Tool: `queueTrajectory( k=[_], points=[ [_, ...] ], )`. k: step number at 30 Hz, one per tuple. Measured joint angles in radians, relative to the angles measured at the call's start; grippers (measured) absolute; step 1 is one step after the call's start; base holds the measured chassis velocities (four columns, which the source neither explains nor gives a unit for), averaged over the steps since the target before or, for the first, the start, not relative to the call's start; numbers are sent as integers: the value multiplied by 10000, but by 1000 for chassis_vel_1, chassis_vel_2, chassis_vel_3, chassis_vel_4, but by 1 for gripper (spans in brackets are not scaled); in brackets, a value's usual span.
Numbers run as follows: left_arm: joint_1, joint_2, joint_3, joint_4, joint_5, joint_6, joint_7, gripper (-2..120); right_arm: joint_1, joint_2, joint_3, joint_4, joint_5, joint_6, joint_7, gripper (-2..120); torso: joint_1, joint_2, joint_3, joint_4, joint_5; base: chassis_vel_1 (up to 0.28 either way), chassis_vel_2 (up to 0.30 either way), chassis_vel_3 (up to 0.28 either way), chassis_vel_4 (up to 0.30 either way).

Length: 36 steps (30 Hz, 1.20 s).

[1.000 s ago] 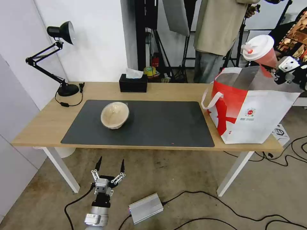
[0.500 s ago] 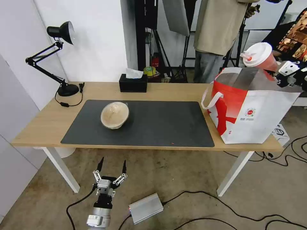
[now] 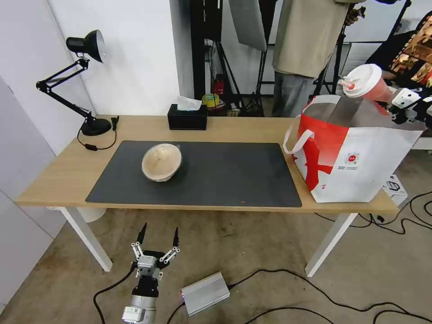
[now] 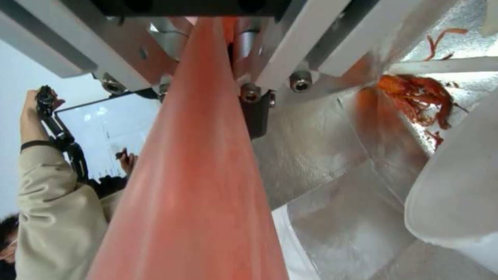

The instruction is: Pick up the trash from the table and place it into the takeout bag.

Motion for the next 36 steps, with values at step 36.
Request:
queueTrajectory(
  k=[36],
  points=[
    [-150,-43,-25,397,15,-116,1,100,2457,1494,-2544,-2215,-1898,423,-200,5,0,-1,0,0,0,0,0,0,0]
  ],
)
